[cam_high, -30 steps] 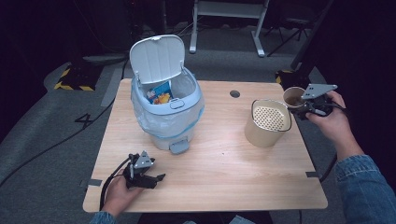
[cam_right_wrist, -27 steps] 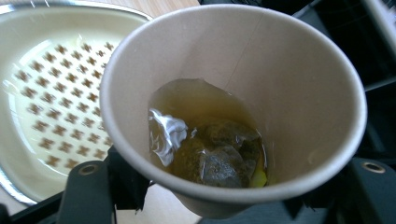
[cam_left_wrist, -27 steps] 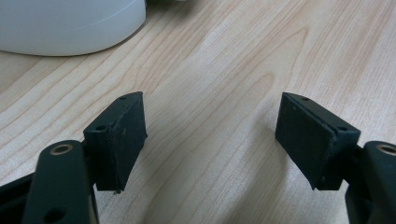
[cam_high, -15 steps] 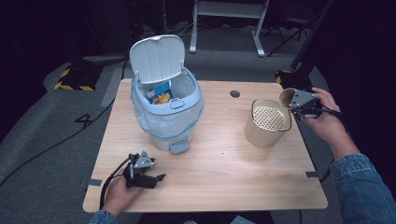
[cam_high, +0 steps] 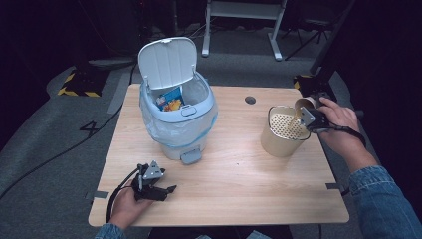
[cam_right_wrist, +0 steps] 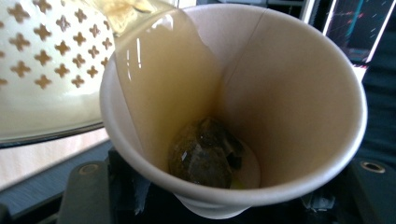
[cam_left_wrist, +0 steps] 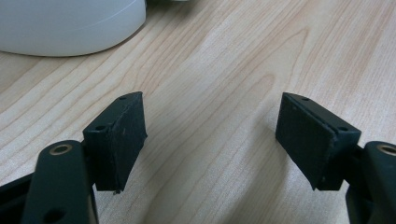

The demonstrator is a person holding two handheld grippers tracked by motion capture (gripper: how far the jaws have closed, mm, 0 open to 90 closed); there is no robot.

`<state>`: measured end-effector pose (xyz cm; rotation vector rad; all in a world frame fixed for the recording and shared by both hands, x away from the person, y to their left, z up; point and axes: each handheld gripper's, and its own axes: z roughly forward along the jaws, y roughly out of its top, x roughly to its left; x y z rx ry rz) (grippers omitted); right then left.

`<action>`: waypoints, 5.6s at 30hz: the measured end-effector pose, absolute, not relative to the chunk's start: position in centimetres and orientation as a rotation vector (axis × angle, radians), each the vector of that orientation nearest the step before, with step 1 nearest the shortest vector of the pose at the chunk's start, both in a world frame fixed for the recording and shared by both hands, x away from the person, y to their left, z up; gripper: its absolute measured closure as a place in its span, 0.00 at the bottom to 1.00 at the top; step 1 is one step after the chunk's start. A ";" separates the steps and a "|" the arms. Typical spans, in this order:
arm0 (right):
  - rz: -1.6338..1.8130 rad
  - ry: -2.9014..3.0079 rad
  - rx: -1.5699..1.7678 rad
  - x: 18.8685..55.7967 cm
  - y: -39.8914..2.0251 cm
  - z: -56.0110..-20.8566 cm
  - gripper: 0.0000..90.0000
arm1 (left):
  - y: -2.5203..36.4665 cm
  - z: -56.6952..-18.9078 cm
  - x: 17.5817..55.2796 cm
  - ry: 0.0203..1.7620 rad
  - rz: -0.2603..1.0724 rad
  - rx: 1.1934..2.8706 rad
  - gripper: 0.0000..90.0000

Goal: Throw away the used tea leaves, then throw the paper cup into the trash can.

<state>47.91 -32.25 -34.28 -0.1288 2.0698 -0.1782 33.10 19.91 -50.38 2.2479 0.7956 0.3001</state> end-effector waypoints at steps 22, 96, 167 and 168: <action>-0.762 1.585 -0.637 46.0 -28.0 -36.9 0.36 | 19.9 -50.4 33.1 0.795 0.300 2.248 0.27; 1.319 2.344 0.688 44.7 -27.8 -26.6 0.34 | 19.8 -50.4 33.3 0.787 0.298 2.249 0.27; 1.413 2.469 0.571 51.5 -3.0 -26.7 0.17 | 19.6 -50.4 33.7 0.796 0.303 2.246 0.26; 1.411 2.473 0.557 51.5 -3.0 -26.7 0.17 | 19.6 -50.4 33.7 0.796 0.303 2.246 0.26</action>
